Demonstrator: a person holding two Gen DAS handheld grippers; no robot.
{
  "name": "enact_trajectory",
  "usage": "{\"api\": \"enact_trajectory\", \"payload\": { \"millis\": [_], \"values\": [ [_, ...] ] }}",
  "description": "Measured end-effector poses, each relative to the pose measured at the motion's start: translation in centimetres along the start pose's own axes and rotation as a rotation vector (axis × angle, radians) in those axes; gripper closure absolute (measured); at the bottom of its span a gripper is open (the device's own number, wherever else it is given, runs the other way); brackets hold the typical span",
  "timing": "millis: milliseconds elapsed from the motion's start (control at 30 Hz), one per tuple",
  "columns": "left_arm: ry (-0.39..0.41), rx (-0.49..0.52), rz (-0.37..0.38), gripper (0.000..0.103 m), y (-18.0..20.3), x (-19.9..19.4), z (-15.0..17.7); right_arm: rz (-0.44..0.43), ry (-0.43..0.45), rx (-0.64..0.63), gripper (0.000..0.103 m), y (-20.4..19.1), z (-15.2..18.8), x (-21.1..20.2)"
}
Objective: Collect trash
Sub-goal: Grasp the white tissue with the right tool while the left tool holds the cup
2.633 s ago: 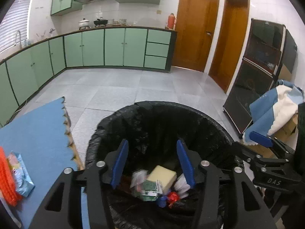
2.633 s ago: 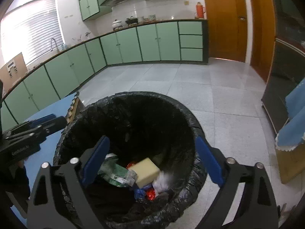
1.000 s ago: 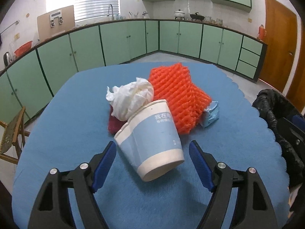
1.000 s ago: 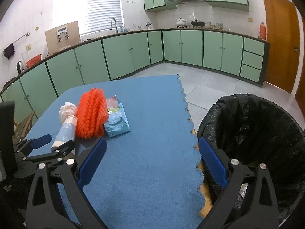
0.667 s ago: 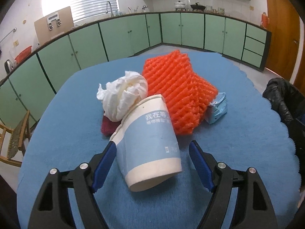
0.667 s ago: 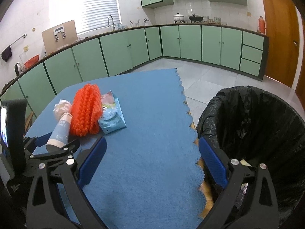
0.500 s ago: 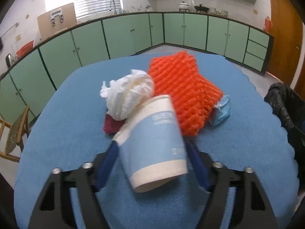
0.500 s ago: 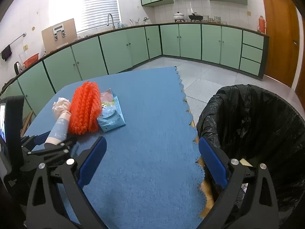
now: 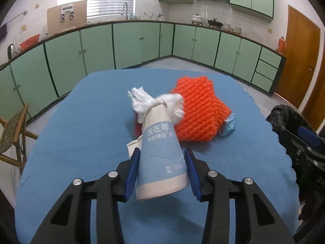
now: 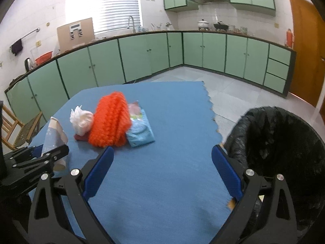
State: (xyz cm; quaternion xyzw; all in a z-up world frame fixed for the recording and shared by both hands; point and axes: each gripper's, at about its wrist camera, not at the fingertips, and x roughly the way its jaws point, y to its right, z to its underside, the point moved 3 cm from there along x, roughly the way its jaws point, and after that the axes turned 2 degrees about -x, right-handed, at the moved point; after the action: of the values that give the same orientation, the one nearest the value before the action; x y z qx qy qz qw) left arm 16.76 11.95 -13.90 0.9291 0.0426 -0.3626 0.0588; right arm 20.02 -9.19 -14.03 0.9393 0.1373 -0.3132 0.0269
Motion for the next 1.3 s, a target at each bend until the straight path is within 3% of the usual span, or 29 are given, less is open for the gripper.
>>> {"api": "enact_trajectory", "payload": {
  "millis": [233, 700, 1100, 1300],
  "values": [
    [0.037, -0.043, -0.060, 0.059, -3.9, -1.0, -1.2, -0.056, 0.030, -0.026, 0.009, -3.7, -2.3, 1.3],
    [0.045, -0.087, -0.169, 0.059, -11.0, -0.8, -1.8, -0.192, -0.005, -0.127, 0.029, -13.0, -4.9, 5.2],
    [0.061, -0.120, -0.190, 0.059, -12.8, -1.0, -2.5, -0.190, -0.120, -0.175, 0.053, -15.5, -3.8, 9.6],
    [0.054, -0.114, -0.182, 0.059, -11.9, -1.0, -2.0, -0.205, -0.137, -0.188, 0.073, -15.4, -3.2, 9.5]
  ]
}}
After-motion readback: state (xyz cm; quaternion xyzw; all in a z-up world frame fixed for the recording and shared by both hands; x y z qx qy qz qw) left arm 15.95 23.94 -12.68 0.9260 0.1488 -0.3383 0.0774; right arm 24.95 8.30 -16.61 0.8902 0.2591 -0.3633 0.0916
